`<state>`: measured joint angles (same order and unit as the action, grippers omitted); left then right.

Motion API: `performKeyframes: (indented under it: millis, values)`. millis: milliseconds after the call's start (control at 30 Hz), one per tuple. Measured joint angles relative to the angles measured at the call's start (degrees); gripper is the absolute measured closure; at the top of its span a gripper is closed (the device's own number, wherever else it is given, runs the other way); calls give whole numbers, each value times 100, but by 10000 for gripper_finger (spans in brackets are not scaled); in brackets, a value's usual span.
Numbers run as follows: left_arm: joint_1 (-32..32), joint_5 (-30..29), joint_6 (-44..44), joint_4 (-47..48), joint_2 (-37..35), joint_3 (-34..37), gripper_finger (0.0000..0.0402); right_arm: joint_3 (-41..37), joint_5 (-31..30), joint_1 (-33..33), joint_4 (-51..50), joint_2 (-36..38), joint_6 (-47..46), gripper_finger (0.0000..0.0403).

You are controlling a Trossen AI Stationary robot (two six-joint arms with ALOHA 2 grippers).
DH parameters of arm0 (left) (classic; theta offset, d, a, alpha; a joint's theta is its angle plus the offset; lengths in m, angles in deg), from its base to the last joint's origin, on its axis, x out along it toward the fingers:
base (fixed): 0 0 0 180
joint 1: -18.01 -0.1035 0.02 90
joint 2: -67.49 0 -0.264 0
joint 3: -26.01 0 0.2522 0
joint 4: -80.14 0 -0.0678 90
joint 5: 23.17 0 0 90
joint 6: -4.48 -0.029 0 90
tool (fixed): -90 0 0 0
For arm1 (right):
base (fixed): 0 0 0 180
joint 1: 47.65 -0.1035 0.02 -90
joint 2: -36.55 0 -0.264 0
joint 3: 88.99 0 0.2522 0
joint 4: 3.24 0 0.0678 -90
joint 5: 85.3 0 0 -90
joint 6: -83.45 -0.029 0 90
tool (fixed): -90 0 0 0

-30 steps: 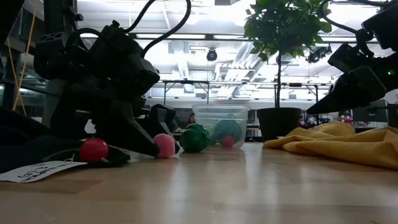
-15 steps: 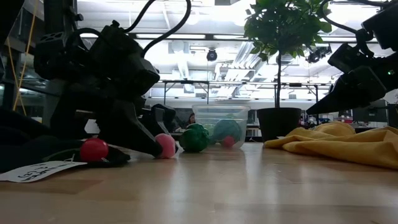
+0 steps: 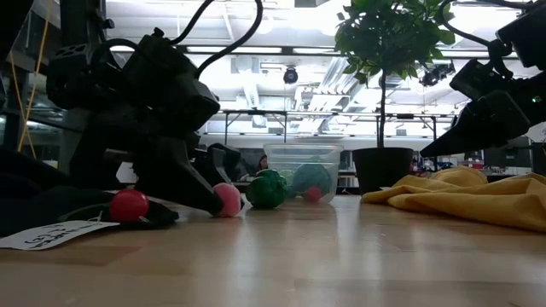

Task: Pick and placing Produce into tupperware
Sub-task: Put the peach into the transparent bin

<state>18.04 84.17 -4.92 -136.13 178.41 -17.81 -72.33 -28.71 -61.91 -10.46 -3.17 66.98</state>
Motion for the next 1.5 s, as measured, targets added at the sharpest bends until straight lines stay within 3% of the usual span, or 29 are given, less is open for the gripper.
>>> performKeyframes:
  millis: [633, 967, 1500]
  values:
    - [-2, -98, 105, 320, -558, 2, 277, 0, 0, 0, -2, -1, 0, 289]
    - [-7, -288, 81, 1158, -1156, 2, 277, 0, 0, 0, -1, 1, 0, 289]
    - [-9, -800, 199, 3262, -2453, 0, 277, 0, 0, -2, -2, 2, 0, 289]
